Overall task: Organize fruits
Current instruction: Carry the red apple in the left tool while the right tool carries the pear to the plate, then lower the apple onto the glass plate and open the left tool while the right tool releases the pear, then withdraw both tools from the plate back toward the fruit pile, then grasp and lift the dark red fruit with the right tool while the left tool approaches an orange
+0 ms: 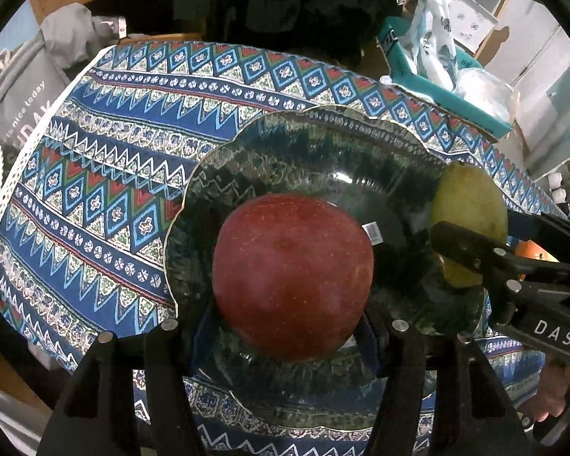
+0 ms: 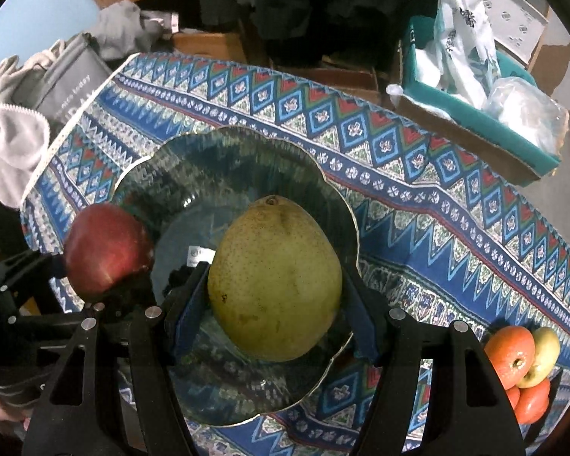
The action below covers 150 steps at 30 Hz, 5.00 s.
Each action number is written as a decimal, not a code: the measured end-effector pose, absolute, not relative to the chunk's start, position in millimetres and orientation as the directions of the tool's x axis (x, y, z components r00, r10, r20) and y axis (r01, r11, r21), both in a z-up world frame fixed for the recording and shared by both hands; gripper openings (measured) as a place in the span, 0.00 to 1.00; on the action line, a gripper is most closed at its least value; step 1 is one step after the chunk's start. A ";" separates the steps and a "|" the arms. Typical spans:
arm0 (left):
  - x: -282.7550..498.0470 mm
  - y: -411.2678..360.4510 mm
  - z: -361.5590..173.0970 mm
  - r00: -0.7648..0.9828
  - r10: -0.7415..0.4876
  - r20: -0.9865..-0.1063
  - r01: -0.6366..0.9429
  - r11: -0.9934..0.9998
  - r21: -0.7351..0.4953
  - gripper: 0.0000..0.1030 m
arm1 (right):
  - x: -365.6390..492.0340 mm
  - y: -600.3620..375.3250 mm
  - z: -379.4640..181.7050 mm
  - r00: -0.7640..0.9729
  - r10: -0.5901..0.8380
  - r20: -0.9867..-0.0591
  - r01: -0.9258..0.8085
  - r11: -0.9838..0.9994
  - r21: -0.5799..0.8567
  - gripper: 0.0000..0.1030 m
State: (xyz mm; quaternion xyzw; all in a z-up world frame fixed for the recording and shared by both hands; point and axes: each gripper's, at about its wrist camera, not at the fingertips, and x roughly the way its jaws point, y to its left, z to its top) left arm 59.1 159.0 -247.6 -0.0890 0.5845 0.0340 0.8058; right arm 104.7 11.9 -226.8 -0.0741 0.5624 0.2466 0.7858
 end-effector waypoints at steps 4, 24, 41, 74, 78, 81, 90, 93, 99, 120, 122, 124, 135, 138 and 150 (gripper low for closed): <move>59.8 159.9 -256.6 0.277 -0.057 -0.959 -0.167 0.980 -0.106 0.62 | 105.5 12.2 -232.0 0.232 0.290 -0.929 -0.469 0.870 0.155 0.66; 52.5 148.3 -229.9 0.337 -0.010 -0.941 -0.119 0.991 -0.053 0.73 | 106.7 -3.4 -204.6 0.289 0.310 -0.905 -0.424 0.890 0.169 0.66; 48.8 111.5 -169.3 0.461 -0.038 -0.886 -0.039 0.997 -0.063 0.79 | 84.0 -52.1 -124.4 0.524 0.221 -0.823 -0.333 0.942 0.040 0.76; 19.9 23.8 -84.0 0.610 -0.114 -0.784 0.128 0.991 -0.045 0.85 | 11.1 -193.9 -50.9 0.714 0.118 -0.690 -0.101 0.993 0.064 0.86; 19.2 7.4 -80.9 0.609 -0.128 -0.783 0.157 0.987 -0.039 0.85 | 1.6 -210.2 -51.5 0.724 0.087 -0.684 -0.077 0.996 0.046 0.86; 17.9 -5.4 -81.5 0.608 -0.132 -0.783 0.179 0.983 -0.026 0.85 | -4.0 -223.3 -53.5 0.723 0.071 -0.687 -0.054 0.997 0.046 0.86; 19.3 -44.2 -94.3 0.583 -0.134 -0.802 0.240 0.971 0.012 0.85 | -15.0 -260.9 -63.8 0.712 0.011 -0.702 0.019 0.999 0.034 0.86; 21.7 -53.3 -101.5 0.569 -0.130 -0.812 0.253 0.967 0.022 0.85 | -17.4 -269.1 -70.1 0.703 -0.004 -0.711 0.030 0.999 0.023 0.86; 30.3 -68.3 -121.2 0.532 -0.124 -0.838 0.283 0.959 0.038 0.85 | -15.6 -279.1 -98.9 0.649 -0.020 -0.760 0.038 0.999 0.006 0.86; 41.7 -91.5 -205.8 0.397 -0.051 -0.916 0.329 0.940 0.090 0.85 | 2.7 -274.8 -219.6 0.376 0.012 -0.926 0.015 1.000 0.019 0.86; 42.2 -91.7 -208.3 0.392 -0.050 -0.919 0.331 0.939 0.090 0.85 | 5.4 -274.3 -228.5 0.355 0.021 -0.935 0.016 0.999 0.029 0.86; 42.8 -91.8 -210.8 0.387 -0.050 -0.921 0.332 0.939 0.089 0.85 | 8.4 -273.3 -235.2 0.343 0.024 -0.939 0.020 0.999 0.033 0.86; 45.6 -92.0 -222.7 0.356 -0.072 -0.932 0.339 0.939 0.057 0.85 | 21.3 -275.2 -261.6 0.294 0.077 -0.953 0.046 0.994 0.095 0.86; 45.9 -92.8 -225.0 0.351 -0.071 -0.934 0.342 0.938 0.057 0.85 | 23.5 -277.0 -266.6 0.283 0.107 -0.953 0.060 0.990 0.129 0.86; 45.9 -96.4 -227.6 0.346 -0.070 -0.936 0.352 0.934 0.060 0.85 | 25.5 -273.7 -271.8 0.263 0.163 -0.951 0.047 0.982 0.181 0.78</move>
